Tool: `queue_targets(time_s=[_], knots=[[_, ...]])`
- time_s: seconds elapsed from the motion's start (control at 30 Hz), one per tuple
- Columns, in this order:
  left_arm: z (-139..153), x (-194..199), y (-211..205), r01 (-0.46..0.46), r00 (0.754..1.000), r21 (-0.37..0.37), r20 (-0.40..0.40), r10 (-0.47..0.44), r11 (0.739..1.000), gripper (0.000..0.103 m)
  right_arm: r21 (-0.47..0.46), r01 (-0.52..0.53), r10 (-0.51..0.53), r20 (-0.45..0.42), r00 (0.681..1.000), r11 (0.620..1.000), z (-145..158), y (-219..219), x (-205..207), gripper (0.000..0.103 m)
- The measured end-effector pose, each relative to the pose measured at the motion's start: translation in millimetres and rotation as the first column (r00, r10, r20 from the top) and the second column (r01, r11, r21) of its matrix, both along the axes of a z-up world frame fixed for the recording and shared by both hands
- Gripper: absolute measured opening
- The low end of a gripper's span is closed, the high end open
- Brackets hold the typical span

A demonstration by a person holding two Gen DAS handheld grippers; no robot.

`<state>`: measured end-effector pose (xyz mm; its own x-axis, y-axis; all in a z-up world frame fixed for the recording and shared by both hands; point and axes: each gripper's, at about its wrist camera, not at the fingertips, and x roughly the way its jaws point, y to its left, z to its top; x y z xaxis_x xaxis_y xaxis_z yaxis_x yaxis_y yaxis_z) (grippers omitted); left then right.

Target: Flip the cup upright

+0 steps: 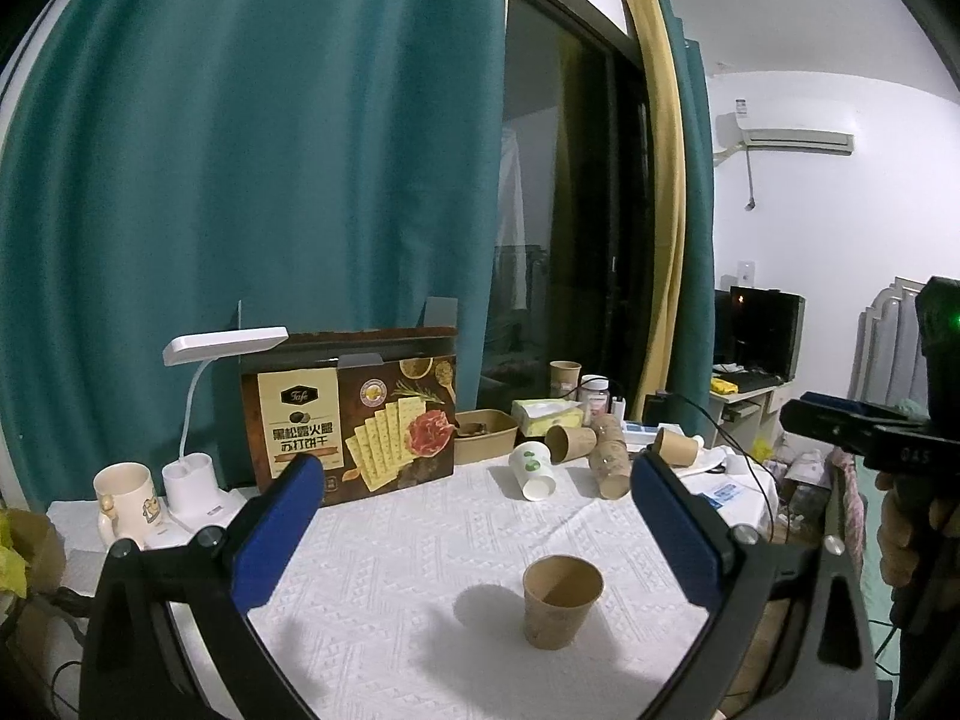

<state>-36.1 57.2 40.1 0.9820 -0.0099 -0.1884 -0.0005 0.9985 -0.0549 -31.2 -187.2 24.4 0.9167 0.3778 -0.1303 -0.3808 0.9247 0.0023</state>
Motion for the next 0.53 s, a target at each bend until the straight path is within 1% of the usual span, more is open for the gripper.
queue_targets(time_s=[0.53], knots=[[1.1,2.1,-2.1,0.010,1.000,0.004,-0.005,-0.010,1.000,0.102,0.000,0.003,-0.003,-0.002,1.000,1.000,-1.7,-1.5,0.8,0.081]])
